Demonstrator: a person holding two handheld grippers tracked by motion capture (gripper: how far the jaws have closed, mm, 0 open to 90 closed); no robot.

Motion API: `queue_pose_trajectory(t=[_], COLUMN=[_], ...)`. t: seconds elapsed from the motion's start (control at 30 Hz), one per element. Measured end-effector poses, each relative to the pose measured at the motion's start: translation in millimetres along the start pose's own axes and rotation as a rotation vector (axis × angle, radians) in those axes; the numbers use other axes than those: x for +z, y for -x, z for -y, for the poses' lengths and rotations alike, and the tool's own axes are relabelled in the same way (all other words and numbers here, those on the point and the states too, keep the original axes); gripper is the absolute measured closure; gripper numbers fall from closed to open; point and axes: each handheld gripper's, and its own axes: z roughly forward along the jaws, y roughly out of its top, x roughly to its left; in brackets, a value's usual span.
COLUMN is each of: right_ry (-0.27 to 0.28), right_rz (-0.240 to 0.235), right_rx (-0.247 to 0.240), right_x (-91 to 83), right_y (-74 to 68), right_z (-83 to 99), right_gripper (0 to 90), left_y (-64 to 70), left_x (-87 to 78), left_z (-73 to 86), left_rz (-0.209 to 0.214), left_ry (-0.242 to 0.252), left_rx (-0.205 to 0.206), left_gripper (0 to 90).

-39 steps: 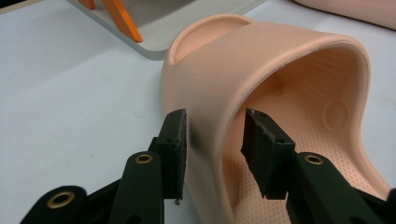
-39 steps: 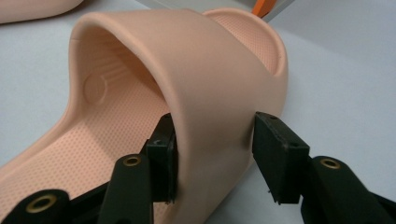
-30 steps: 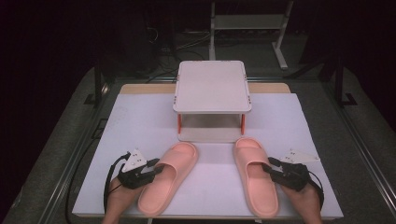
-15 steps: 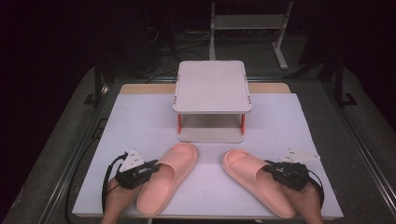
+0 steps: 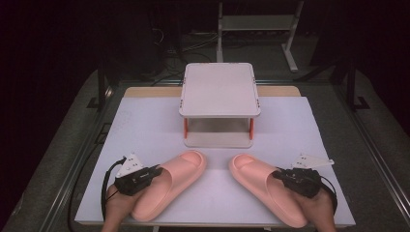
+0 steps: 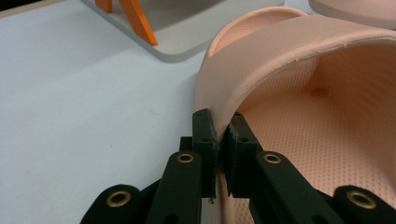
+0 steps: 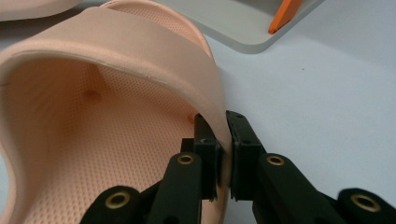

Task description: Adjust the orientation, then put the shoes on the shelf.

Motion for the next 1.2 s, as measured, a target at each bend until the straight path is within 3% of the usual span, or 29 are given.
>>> queue_pose_trajectory(t=[0.3,0.77,1.2], right_ry=[0.048,0.063,0.100], right_rz=[-0.008,-0.019,-0.053], right_rx=[0.017,0.013,0.040], right_x=[-12.3,-14.9,-28.2], right_y=[-0.5,-1.6,0.9], right_z=[0.7,-2.2,-5.5], right_gripper=[83.2,83.1,83.1], left_y=[-3.5,-5.9,-6.5], left_x=[-10.0,-25.2,-39.7], left_z=[-1.9,-6.2,-15.4], left_rz=[-0.003,-0.018,-0.013], left_ry=[0.039,0.077,0.110], left_rx=[-0.021,-0.026,-0.047], left_gripper=[84.3,84.2,84.2])
